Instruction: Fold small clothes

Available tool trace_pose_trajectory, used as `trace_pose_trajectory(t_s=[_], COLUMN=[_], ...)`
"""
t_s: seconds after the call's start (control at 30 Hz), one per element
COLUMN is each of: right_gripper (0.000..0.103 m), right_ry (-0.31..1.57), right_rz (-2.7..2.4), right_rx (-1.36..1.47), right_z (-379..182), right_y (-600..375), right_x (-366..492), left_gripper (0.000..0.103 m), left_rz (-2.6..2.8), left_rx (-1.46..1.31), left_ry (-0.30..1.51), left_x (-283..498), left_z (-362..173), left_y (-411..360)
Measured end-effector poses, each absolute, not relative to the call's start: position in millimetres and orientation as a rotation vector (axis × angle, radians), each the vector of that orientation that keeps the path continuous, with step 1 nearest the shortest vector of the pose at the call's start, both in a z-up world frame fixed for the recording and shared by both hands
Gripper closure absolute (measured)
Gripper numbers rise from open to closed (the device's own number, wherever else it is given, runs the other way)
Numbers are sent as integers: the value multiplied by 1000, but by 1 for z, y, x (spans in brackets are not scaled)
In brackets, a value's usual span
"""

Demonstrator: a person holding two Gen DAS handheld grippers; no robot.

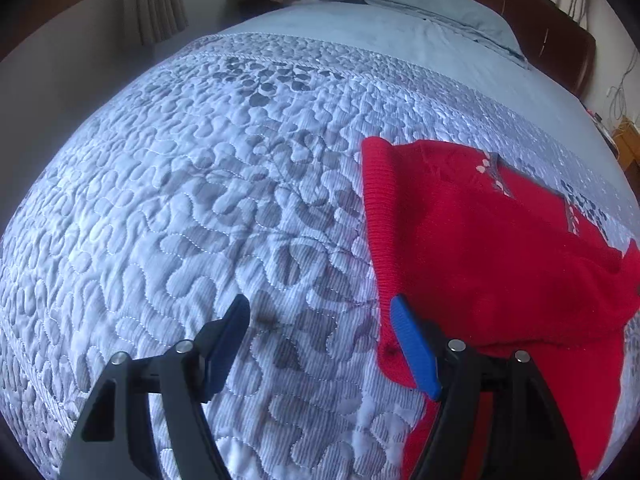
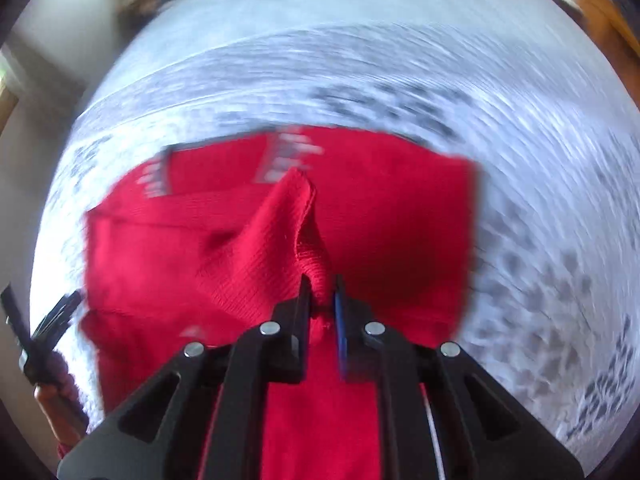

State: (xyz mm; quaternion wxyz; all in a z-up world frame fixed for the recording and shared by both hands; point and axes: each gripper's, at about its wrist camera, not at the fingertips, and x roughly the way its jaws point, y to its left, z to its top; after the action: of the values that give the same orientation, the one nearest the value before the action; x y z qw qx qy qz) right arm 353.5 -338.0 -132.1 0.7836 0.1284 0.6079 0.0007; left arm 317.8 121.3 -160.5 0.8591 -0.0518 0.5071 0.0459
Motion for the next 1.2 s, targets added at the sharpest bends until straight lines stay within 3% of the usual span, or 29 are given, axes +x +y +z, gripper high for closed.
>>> trace_pose_trajectory(t_s=[0.13,0.23,0.3,0.33,0.5,0.57,0.7,0.73,0.8,0.83,0.87,0.9,0.93,0.97,1.1,1.2], right_gripper=[94,93,82,71,67,52,51,53,66,78,95,101,100,101,101,101], right_ry=[1377,1329,1281,1260,1249,1276,1334,1360,1374,1362,1356,1354,1341,1327,1265,1353], right_rz=[-106,-51,-32,-18,45,24,28,48,49,64,93,114,128,135,115,64], right_rx=[398,534,573,584,457,400,397,410,394,374,371,370,358,348,348,353], right_z=[-182,-186,-177,-171,-150,-155,-180,-188,-192,-190,-187,-185,-180,-176,-160,-188], right_y=[-392,-408,-417,-422,-403,-396,-403,-404,-404,-404,-403,-402,-402,-401,-411,-417], right_x=[339,327,323,323,344,355,371,375,378,377,375,375,373,373,366,370], left_gripper=[29,27,27,26,25,25,25,25,25,26,41,52,75,87,88,88], left_rz=[74,73,67,58,21,-19,-36,-39,-43,-42,-50,-83,-102,-113,-107,-64], left_rx=[-70,-36,-37,-40,-76,-95,-54,-57,-66,-52,-40,-42,-54,-76,-162,-154], left_ry=[1067,1061,1060,1058,1054,1055,1086,1106,1152,1155,1154,1158,1169,1181,1179,1215], left_x=[317,317,318,318,331,342,371,380,399,403,405,408,410,412,414,418], left_z=[-167,-169,-169,-169,-167,-165,-169,-173,-184,-186,-186,-184,-183,-181,-173,-189], left_y=[109,104,103,102,98,95,84,82,77,74,71,68,66,66,75,77])
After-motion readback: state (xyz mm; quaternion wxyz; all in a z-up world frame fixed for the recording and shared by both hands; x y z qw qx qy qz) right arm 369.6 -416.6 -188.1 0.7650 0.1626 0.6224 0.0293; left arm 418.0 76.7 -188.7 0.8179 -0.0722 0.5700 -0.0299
